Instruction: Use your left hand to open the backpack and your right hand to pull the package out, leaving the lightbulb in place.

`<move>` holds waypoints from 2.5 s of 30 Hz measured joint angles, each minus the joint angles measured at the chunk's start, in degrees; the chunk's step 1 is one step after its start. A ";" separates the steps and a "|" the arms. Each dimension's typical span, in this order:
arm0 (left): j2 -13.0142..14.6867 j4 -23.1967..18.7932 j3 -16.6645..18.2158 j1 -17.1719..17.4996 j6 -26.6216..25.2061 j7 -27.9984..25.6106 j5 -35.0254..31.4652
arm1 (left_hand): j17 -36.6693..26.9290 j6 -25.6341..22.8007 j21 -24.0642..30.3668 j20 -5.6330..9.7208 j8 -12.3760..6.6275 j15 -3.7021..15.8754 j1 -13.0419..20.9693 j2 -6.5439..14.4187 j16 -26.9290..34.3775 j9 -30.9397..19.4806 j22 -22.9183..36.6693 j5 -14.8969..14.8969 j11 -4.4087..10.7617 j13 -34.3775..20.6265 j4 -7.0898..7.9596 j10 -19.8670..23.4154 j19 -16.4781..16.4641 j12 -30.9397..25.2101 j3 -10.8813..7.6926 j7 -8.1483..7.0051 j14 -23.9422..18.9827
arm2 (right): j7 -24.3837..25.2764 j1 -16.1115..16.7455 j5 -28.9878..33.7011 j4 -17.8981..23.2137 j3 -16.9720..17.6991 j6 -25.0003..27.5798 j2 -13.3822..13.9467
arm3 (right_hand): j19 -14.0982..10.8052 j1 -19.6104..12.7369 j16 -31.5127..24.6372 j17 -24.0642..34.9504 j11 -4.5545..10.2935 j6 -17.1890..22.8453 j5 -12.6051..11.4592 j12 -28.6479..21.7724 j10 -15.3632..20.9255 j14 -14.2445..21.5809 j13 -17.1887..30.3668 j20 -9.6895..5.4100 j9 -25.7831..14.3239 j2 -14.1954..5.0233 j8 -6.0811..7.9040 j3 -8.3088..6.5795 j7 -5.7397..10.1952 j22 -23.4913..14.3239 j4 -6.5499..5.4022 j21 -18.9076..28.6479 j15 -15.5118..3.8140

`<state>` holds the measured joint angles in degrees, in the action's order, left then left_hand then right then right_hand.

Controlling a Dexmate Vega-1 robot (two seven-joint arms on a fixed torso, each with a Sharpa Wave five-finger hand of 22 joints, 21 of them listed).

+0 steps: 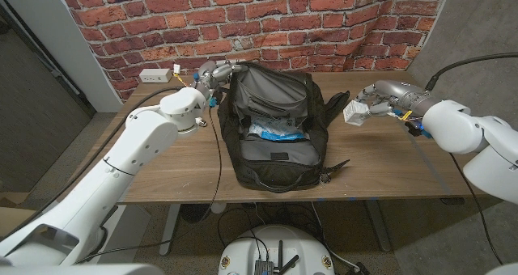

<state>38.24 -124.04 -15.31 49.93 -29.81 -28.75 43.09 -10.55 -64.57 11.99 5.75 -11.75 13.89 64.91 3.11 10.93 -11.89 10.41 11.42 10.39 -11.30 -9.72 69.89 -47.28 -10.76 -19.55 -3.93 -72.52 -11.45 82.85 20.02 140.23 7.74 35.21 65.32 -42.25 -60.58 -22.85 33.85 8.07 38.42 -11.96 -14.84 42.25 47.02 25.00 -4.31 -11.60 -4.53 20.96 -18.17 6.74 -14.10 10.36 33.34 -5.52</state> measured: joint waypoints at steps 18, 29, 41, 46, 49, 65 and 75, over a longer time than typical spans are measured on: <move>8.59 -0.61 2.58 -0.55 0.09 8.11 3.55 | 0.69 7.14 -0.43 -0.77 0.89 -1.97 -4.49 0.62 -1.24 0.01 -0.29 0.05 -0.40 0.12 0.39 -9.40 2.75 0.62 -0.40 0.40 9.34 | 2.02 -7.01 -3.10 -4.77 -5.86 -2.77 3.14 | -0.01 0.36 0.00 0.28 -0.28 0.15 0.01 0.32 0.37 0.00 0.01 0.00 0.00 0.36 -0.15 0.15 -0.13 0.27 -0.14 0.50 0.00; 13.59 1.53 2.75 -2.55 2.46 16.83 3.72 | 0.97 13.20 -0.88 -1.68 1.38 -5.69 -9.94 -0.38 -1.64 0.44 -0.29 0.05 -1.07 0.39 1.20 -17.31 5.97 0.62 -0.52 1.11 18.23 | 3.39 -9.96 -4.95 -6.66 -8.54 -4.23 4.90 | 0.10 0.36 0.00 0.28 -0.21 0.24 0.02 0.20 0.45 0.00 0.00 -0.10 0.00 0.35 -0.14 0.34 -0.23 0.27 -0.34 1.00 0.00; 16.77 2.88 2.10 -3.97 4.38 23.95 3.82 | 1.22 18.11 -1.33 -2.23 1.52 -8.50 -13.03 -3.09 -1.72 0.67 -0.28 0.05 -2.82 0.66 0.86 -25.26 10.24 0.62 -0.86 1.31 27.38 | 5.30 -11.64 -6.94 -8.12 -10.38 -5.86 6.76 | 0.41 0.36 0.44 0.27 -0.41 0.32 0.06 0.21 0.65 0.00 0.00 0.21 0.00 0.35 -0.16 0.33 -0.32 0.27 -0.33 1.24 0.00; 17.08 2.97 2.09 -3.62 5.46 24.72 3.88 | 1.22 21.70 -1.33 -2.49 1.59 -9.93 -15.30 -4.77 -1.72 0.71 -0.28 -0.21 -3.89 0.66 0.88 -31.13 12.51 0.87 -0.19 1.53 33.29 | 6.20 -11.67 -7.77 -8.73 -10.62 -6.46 7.32 | 0.41 0.36 0.44 0.27 -0.41 0.31 0.07 0.22 0.66 0.00 0.01 0.21 0.00 0.36 -0.18 0.34 -0.33 0.26 -0.33 1.23 0.00; 17.10 2.98 2.09 -3.35 6.09 24.91 3.88 | 1.22 23.69 -1.33 -2.57 1.81 -10.32 -16.22 -5.69 -1.72 0.97 -0.44 -0.41 -4.45 0.92 0.97 -34.05 14.09 0.87 0.56 1.46 35.94 | 6.63 -11.66 -8.06 -8.97 -10.70 -6.72 7.53 | 0.41 0.36 0.44 0.27 -0.41 0.31 0.07 0.27 0.65 0.00 0.00 0.21 0.00 0.36 -0.35 0.33 -0.32 0.26 -0.33 1.23 0.00; 15.03 4.34 1.60 -1.06 11.62 24.09 1.74 | 1.21 31.92 -2.25 -3.17 1.81 -11.24 -20.40 -6.09 -1.72 1.50 -0.83 -0.69 -5.78 1.19 1.59 -44.95 23.49 0.87 3.06 -0.22 47.94 | 8.55 -11.95 -8.87 -10.74 -12.00 -7.27 8.94 | 1.02 0.37 1.07 0.26 -0.41 0.45 0.24 0.67 0.66 0.00 0.00 0.21 0.00 0.37 -0.60 0.33 -0.16 0.54 -0.33 1.84 0.00; 12.23 6.52 0.27 0.47 16.45 22.48 -1.89 | 1.20 35.22 -2.24 -3.44 1.80 -11.46 -23.90 -5.80 -1.72 1.77 -0.83 -1.07 -5.91 1.45 2.59 -48.74 28.60 0.86 4.54 -1.33 52.22 | 9.41 -13.06 -9.05 -12.16 -13.73 -7.74 9.75 | 1.33 0.54 1.07 0.26 -0.34 0.35 0.28 0.91 0.92 0.00 0.01 0.37 0.00 0.53 -0.66 0.31 -0.08 0.53 -0.31 2.06 0.00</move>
<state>50.47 -117.52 -15.03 50.41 -13.36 -6.26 41.19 -9.34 -29.35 9.75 2.31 -9.95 2.43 41.01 -2.69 9.20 -10.12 9.59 10.35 4.48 -9.85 -7.13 21.14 -18.68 -9.90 -15.01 -5.25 -20.30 -2.04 69.79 10.97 128.07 -5.99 27.48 75.07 -40.92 -60.04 -21.78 34.11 7.72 38.78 -11.68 -13.93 43.17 47.02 25.01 -3.94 -11.60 -4.00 20.29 -17.86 6.66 -13.57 10.05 35.40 -5.52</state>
